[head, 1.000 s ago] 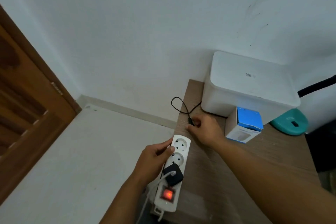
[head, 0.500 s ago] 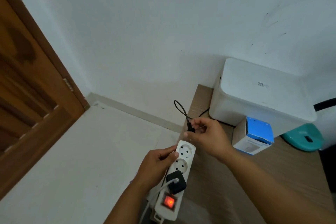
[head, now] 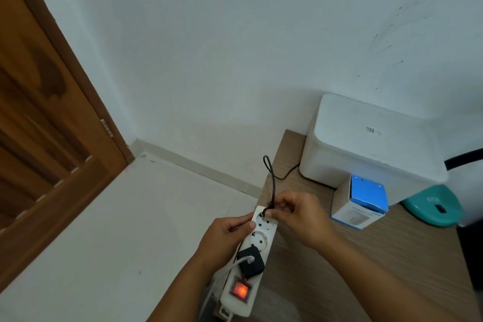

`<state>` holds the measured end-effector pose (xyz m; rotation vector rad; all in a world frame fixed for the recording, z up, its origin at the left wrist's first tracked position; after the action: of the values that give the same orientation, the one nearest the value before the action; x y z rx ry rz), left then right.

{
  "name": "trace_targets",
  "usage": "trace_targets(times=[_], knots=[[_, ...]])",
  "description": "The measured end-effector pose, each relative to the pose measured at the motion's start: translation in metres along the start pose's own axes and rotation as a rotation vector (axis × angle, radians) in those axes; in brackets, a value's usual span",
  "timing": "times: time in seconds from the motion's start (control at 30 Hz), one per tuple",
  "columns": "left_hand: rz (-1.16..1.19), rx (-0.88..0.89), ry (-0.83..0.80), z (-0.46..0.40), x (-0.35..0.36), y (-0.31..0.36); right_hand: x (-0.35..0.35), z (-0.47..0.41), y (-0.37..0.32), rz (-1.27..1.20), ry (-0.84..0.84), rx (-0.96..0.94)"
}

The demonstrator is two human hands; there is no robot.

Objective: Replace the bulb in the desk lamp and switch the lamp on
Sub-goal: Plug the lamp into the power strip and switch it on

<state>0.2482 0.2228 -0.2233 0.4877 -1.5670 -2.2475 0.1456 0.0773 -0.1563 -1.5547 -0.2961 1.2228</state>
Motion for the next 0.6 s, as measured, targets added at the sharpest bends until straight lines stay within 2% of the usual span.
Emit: trace_targets(times=[0.27, 0.6], knots=[[-0.008, -0.004, 0.008, 0.0, 0.0, -0.003, 0.004, 0.008, -0.002, 0.223, 0.001, -0.116], [-0.01, -0.009, 0.004, -0.003, 0.0, -0.009, 0.011, 0.01, 0.0, 0.334, -0.013, -0.139]])
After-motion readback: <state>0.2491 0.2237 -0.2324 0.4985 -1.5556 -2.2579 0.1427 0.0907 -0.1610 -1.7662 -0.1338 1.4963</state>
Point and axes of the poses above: each hand's wrist, its own z-axis away from the middle knuckle, its own x-axis out of the palm, y = z × x, the point moved 7 cm from there along -z, towards the middle knuckle, and after that the axes turned 2 degrees about -z, right-handed, at the moved point
